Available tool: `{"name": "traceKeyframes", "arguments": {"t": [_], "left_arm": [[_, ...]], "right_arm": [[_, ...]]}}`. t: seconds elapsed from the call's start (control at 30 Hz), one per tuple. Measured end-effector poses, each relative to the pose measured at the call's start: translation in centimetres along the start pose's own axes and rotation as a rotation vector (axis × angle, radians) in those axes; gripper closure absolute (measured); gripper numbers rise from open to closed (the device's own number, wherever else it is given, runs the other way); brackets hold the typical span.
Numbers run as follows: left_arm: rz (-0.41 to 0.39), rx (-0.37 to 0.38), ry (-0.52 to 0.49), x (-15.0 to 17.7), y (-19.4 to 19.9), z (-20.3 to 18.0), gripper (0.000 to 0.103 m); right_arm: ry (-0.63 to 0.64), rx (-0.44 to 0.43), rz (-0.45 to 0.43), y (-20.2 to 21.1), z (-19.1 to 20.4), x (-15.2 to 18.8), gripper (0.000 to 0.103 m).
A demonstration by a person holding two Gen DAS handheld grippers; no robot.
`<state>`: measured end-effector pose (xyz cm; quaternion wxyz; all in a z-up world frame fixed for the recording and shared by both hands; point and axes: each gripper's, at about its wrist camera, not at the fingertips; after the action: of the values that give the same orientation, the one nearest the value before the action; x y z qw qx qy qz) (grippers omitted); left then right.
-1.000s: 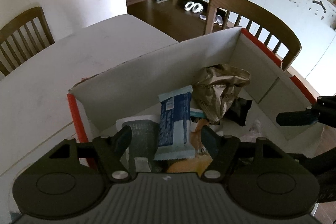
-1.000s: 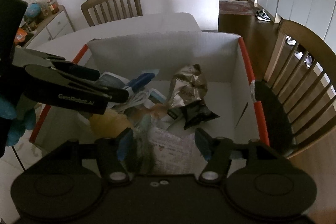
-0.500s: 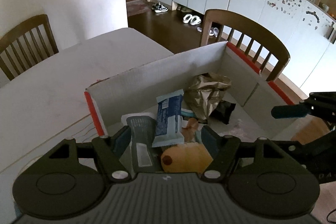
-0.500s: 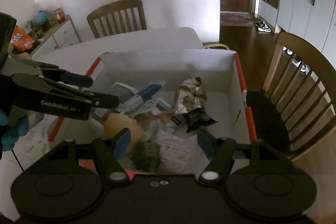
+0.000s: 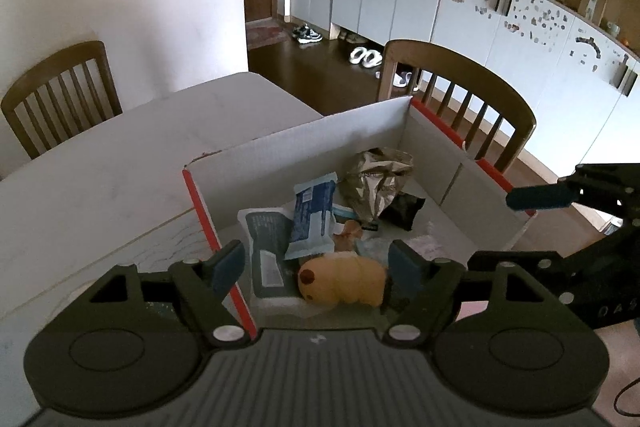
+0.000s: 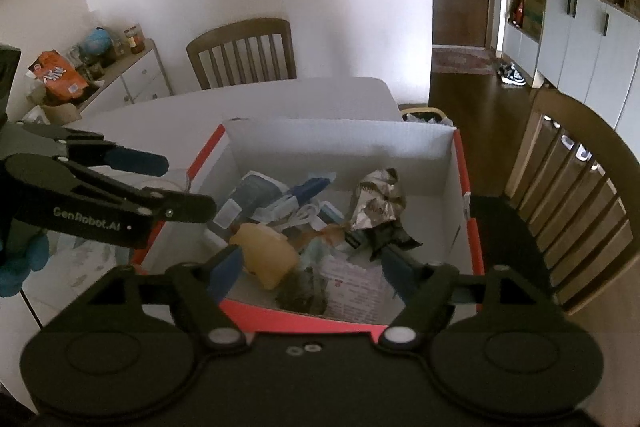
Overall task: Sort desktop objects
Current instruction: 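Withdraw both tools up and away from the red shoebox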
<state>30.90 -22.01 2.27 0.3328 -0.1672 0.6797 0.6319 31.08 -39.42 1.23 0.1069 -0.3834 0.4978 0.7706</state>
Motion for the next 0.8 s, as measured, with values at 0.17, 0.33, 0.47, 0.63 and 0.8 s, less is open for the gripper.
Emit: {"name": "traceKeyframes", "arguments": {"t": [0.17, 0.33, 0.47, 0.63, 0.8], "left_arm": [[-0.009, -0.004, 0.013, 1.0, 1.0, 0.1, 0.023], [-0.018, 0.004, 0.028, 1.9, 2.1, 0.2, 0.023], [-0.030, 0.006, 0.047, 2.4, 2.8, 0.4, 0.014], [-0.040, 0.014, 0.075, 3.2, 3.6, 0.5, 0.004], [-0.042, 0.009, 0.078, 4.2, 4.5, 0.0, 0.004]], "right_arm": [[0.022, -0.008, -0.019, 0.9, 0.8, 0.0, 0.019], [0.038, -0.018, -0.042, 1.7, 1.4, 0.0, 0.016], [0.024, -0.020, -0.063, 2.3, 1.4, 0.1, 0.015], [0.028, -0.018, -0.083, 3.3, 1.7, 0.3, 0.012], [0.044, -0.005, -0.090, 4.0, 2.3, 0.8, 0.010]]}}
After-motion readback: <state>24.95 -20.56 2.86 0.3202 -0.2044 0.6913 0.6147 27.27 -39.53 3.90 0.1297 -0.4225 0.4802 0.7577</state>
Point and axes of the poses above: each gripper's, at about its wrist camera, not at the fingertips, and y roughly against the way its jaws point, z to its left, x to its underside, and after that the axes turned 5 degrees about -x, right-handed
